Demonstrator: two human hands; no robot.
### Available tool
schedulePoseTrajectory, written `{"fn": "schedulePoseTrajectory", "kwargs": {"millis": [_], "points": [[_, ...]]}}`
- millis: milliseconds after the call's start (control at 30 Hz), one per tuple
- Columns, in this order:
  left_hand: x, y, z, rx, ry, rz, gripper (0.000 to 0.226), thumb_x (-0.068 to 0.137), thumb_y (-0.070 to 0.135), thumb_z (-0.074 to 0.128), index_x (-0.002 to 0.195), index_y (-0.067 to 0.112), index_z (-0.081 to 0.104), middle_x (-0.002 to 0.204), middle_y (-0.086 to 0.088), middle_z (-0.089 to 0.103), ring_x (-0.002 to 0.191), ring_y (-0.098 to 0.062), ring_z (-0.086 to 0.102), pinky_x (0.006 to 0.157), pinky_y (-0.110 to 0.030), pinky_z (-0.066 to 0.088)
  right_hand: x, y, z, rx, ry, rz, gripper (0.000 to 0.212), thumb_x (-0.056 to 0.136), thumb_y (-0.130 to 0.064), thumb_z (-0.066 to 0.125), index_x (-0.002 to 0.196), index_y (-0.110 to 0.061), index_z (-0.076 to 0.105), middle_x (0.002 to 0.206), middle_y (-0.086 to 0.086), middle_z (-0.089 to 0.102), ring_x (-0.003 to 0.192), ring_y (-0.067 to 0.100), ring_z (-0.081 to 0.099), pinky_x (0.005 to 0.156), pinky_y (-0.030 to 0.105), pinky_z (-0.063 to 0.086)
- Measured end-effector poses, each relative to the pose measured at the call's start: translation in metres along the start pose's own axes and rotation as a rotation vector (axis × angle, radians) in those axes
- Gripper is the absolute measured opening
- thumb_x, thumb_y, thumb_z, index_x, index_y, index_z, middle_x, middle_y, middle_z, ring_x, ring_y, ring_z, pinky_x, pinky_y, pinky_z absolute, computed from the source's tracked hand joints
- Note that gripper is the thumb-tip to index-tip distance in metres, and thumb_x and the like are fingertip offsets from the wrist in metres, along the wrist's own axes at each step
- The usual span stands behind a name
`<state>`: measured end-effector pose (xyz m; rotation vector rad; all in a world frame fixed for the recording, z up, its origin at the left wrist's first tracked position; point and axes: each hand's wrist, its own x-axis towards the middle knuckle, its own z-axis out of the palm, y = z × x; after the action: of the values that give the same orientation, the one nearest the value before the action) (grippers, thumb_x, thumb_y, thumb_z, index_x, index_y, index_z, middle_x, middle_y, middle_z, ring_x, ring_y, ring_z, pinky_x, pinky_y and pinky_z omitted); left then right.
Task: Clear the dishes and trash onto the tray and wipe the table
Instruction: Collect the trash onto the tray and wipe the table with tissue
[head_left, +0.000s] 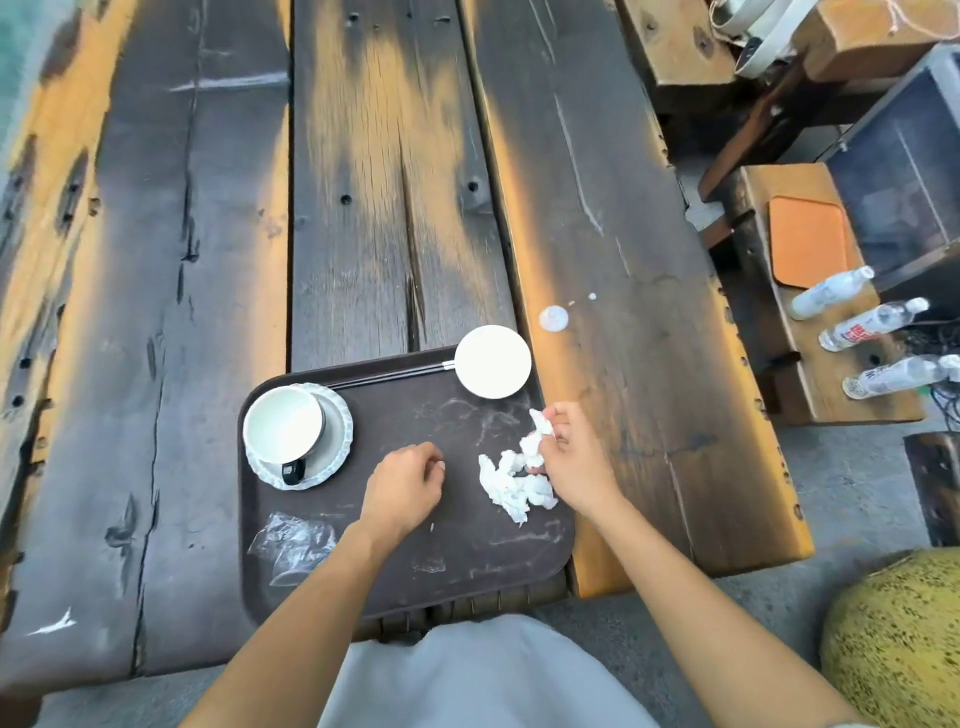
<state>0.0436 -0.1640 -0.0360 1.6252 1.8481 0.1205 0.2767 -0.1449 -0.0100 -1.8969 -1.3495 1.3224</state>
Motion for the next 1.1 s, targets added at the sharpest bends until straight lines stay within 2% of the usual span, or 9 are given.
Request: {"fn": "schedulePoseTrajectory", "kwargs": {"millis": [100,200,333,433,667,833,967,1033,1100], "points": [[0.017,0.018,-0.009,-0.017,0.050,0.024,0.016,0.091,0.026,0.054,0.097,0.023,0.069,0.089,0.007,0.072,0.084,-0.020,0.065,0.073,-0.034,0.052,0.021,-0.006,-0.019,0.004,0.067,-0.054,0.029,0.090,-0.002,0.053,0.094,-0.024,0.071,0.092,-0.017,0.069,0.085,-0.005,0.064,0.076,0.017,0.052],[0.045,0.036,-0.025,-0.014,0.109,0.065,0.015,0.091,0.026,0.056,0.095,0.022,0.070,0.084,0.006,0.072,0.080,-0.019,0.066,0.073,-0.036,0.054,0.044,-0.011,-0.037,0.139,0.119,0.008,0.025,0.086,-0.009,0.064,0.105,-0.020,0.076,0.095,-0.014,0.074,0.089,0.001,0.070,0.087,0.027,0.055],[0.093,0.059,-0.052,0.018,0.157,0.151,0.019,0.090,0.024,0.059,0.101,0.017,0.073,0.088,-0.002,0.075,0.082,-0.025,0.069,0.073,-0.035,0.055,0.072,-0.018,-0.062,0.167,0.170,0.015,0.037,0.075,-0.020,0.083,0.111,-0.019,0.075,0.099,-0.011,0.076,0.086,-0.003,0.071,0.086,0.020,0.054],[0.132,0.078,-0.066,0.063,0.138,0.193,0.021,0.092,0.021,0.057,0.105,0.014,0.072,0.094,-0.005,0.076,0.085,-0.027,0.069,0.072,-0.036,0.054,0.100,-0.019,-0.080,0.020,0.234,0.030,0.026,0.076,-0.024,0.081,0.102,-0.026,0.079,0.090,-0.014,0.077,0.081,-0.001,0.070,0.083,0.021,0.053],[0.219,0.109,-0.057,0.205,0.000,0.259,0.033,0.096,0.031,0.052,0.123,0.018,0.065,0.113,-0.002,0.073,0.103,-0.028,0.067,0.085,-0.038,0.054,0.194,-0.004,-0.118,-0.130,0.335,0.099,0.017,0.080,-0.021,0.074,0.096,-0.027,0.074,0.087,-0.005,0.075,0.093,0.020,0.066,0.083,0.025,0.046],[0.284,0.097,-0.027,0.365,-0.035,0.313,0.063,0.097,0.046,0.052,0.153,0.023,0.037,0.156,-0.011,0.037,0.139,-0.035,0.038,0.109,-0.047,0.039,0.265,0.016,-0.137,-0.276,0.535,0.027,0.021,0.084,-0.020,0.073,0.105,-0.019,0.077,0.104,0.010,0.068,0.095,0.029,0.064,0.089,0.031,0.046],[0.324,0.081,0.000,0.580,-0.057,0.302,0.073,0.090,0.076,0.020,0.155,0.051,0.001,0.168,-0.002,-0.011,0.153,-0.034,-0.004,0.119,-0.057,0.005,0.302,0.036,-0.140,-0.403,0.624,0.000,0.019,0.086,-0.023,0.071,0.103,-0.015,0.076,0.099,0.010,0.071,0.092,0.032,0.064,0.082,0.030,0.040],[0.329,0.074,0.011,0.603,0.026,0.351,0.070,0.091,0.076,0.011,0.155,0.051,-0.001,0.168,-0.003,-0.012,0.153,-0.035,-0.007,0.118,-0.061,0.000,0.312,0.041,-0.139,-0.444,0.633,-0.010,0.018,0.089,-0.025,0.068,0.100,-0.015,0.077,0.100,0.009,0.072,0.092,0.031,0.064,0.082,0.031,0.040],[0.329,0.066,0.017,0.597,0.122,0.401,0.068,0.094,0.071,0.015,0.157,0.047,0.008,0.169,-0.005,-0.002,0.153,-0.036,0.000,0.118,-0.063,0.003,0.311,0.042,-0.135,-0.440,0.647,-0.066,0.013,0.088,-0.020,0.069,0.094,-0.013,0.078,0.097,0.009,0.072,0.089,0.030,0.065,0.081,0.031,0.041]]}}
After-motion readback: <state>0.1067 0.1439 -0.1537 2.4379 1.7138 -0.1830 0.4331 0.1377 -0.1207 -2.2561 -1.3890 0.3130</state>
